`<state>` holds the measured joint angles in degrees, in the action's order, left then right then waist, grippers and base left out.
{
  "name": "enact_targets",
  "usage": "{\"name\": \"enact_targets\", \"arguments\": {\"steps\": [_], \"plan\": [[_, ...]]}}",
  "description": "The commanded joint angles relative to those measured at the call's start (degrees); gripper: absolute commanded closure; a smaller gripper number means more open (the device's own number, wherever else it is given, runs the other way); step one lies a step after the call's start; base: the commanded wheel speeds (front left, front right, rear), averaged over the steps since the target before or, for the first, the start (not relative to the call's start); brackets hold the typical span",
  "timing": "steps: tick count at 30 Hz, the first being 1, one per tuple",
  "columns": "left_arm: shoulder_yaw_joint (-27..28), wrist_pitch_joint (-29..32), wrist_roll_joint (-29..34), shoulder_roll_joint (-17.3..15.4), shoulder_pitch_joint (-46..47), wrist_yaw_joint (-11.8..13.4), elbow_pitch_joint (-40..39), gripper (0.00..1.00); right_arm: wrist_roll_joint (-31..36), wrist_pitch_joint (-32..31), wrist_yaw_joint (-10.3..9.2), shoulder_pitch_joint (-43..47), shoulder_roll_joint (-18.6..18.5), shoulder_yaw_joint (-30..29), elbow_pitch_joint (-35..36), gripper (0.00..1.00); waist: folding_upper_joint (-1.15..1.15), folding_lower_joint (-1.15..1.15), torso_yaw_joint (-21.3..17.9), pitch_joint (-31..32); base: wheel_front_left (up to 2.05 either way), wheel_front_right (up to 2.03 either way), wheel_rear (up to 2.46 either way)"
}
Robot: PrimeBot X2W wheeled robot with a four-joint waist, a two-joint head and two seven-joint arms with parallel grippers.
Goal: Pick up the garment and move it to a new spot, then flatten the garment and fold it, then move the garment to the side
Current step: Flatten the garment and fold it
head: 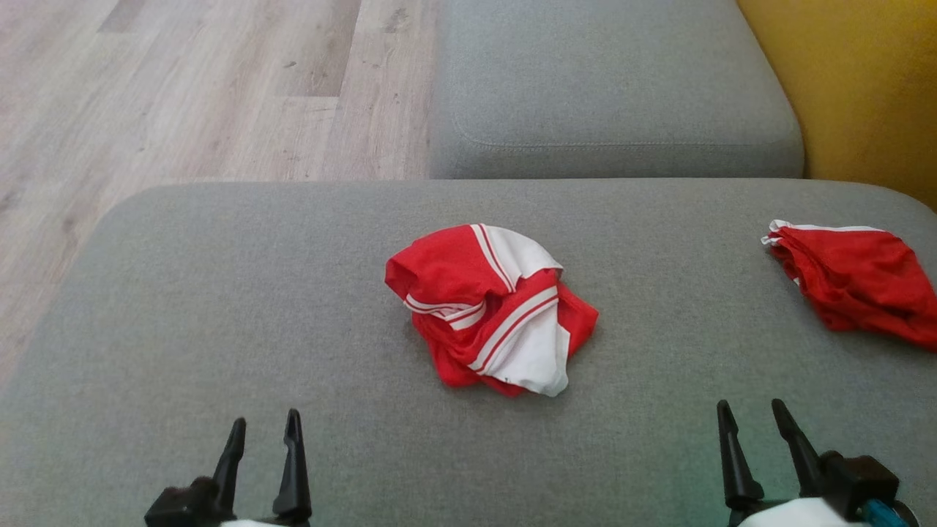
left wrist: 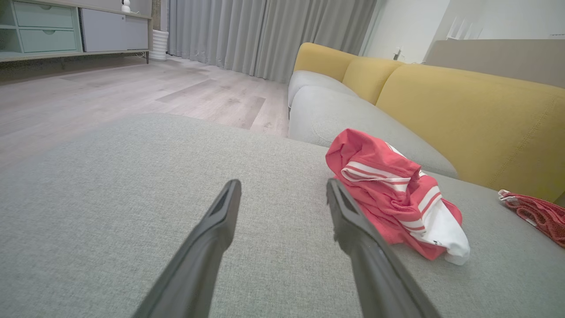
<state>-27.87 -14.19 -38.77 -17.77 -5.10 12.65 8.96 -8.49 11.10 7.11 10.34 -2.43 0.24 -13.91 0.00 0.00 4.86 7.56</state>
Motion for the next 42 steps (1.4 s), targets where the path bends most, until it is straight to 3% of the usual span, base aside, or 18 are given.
{"name": "enact_targets", "arguments": {"steps": [1, 13, 20, 25, 31, 42], "plan": [[1.96, -0.11, 0.43, -1.10, 2.40, 0.52, -1.88, 0.00, 0.30, 0.49, 0.37, -2.85, -0.44, 1.42, 1.36, 0.00, 0.00, 0.00, 0.10, -0.11, 0.00, 0.00, 0.00], [-0.03, 1.33, 1.48, -0.78, 5.00, 0.15, -2.11, 0.00, 0.70, 0.47, 0.37, -3.97, -0.44, 1.61, 1.84, 0.00, 0.00, 0.00, -0.67, -2.34, 0.00, 0.00, 0.00], [-7.63, 4.74, 6.41, 2.88, 15.14, -3.66, 0.06, 0.00, 1.75, -0.45, 0.37, -5.60, -0.44, 2.09, 3.08, 0.00, 0.00, 0.00, -3.81, -5.94, 0.00, 0.00, 0.00], [-10.92, 6.31, 9.25, 6.21, 25.03, -6.65, 7.20, 0.00, 2.36, -1.48, 0.37, -7.14, -0.44, 2.95, 4.57, 0.00, 0.00, 0.00, -7.30, -9.49, 0.00, 0.00, 0.00], [-13.06, 7.67, 12.60, 7.92, 36.08, -9.22, 20.15, 0.00, 2.53, -1.66, 0.37, -9.80, -0.44, 3.40, 5.54, 0.00, 0.00, 0.00, -10.91, -14.35, 0.00, 0.00, 0.00], [-12.15, 5.90, 13.50, 9.26, 45.84, -9.01, 38.94, 0.00, 2.05, -0.49, 0.37, -12.14, -0.44, 2.87, 4.34, 0.00, 0.00, 0.00, -13.55, -17.49, 0.00, 0.00, 0.00]]}}
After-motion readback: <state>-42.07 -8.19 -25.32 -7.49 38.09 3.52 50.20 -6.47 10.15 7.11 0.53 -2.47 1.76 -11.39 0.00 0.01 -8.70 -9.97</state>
